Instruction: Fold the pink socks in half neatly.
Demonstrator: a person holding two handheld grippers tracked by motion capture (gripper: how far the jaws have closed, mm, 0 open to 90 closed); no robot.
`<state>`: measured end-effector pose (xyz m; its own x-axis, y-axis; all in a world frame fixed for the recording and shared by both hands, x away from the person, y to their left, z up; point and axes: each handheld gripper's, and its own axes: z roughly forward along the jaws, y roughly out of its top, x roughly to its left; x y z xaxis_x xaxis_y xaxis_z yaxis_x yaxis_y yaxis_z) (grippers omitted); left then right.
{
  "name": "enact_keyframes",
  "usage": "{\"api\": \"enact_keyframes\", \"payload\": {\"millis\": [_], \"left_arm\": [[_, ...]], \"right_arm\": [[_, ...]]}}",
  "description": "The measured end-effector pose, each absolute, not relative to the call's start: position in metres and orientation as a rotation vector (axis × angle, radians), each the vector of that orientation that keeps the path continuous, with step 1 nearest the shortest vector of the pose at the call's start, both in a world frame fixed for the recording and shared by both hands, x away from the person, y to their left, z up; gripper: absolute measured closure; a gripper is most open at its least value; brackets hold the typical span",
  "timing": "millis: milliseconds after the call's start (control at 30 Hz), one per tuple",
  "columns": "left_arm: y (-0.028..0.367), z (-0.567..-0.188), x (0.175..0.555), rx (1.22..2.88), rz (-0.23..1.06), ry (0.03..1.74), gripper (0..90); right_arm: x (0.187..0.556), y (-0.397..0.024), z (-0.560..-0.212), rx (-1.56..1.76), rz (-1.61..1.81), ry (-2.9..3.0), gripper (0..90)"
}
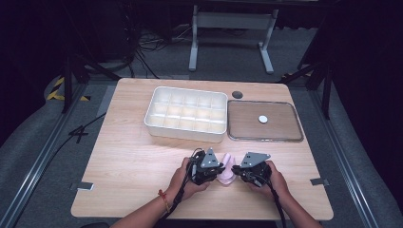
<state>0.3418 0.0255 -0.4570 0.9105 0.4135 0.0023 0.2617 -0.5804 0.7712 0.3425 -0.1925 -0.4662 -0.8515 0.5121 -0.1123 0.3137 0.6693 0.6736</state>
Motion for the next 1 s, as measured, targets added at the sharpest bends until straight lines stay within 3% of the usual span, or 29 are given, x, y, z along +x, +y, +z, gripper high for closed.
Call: {"api": "enact_keyframes", "payload": {"millis": [633,1000], "left_arm": [[0.011,-0.467,0.337,2.236,0.177,0.452,79.6],[0.009,-0.469,0.336,2.259,0.201,0.433,79.2]], "right_arm": [[0.344,-0.195,-0.468,0.674,1.005,2.596,85.1],[0.349,-0.204,-0.449,0.733,1.153,2.451,85.2]]}}
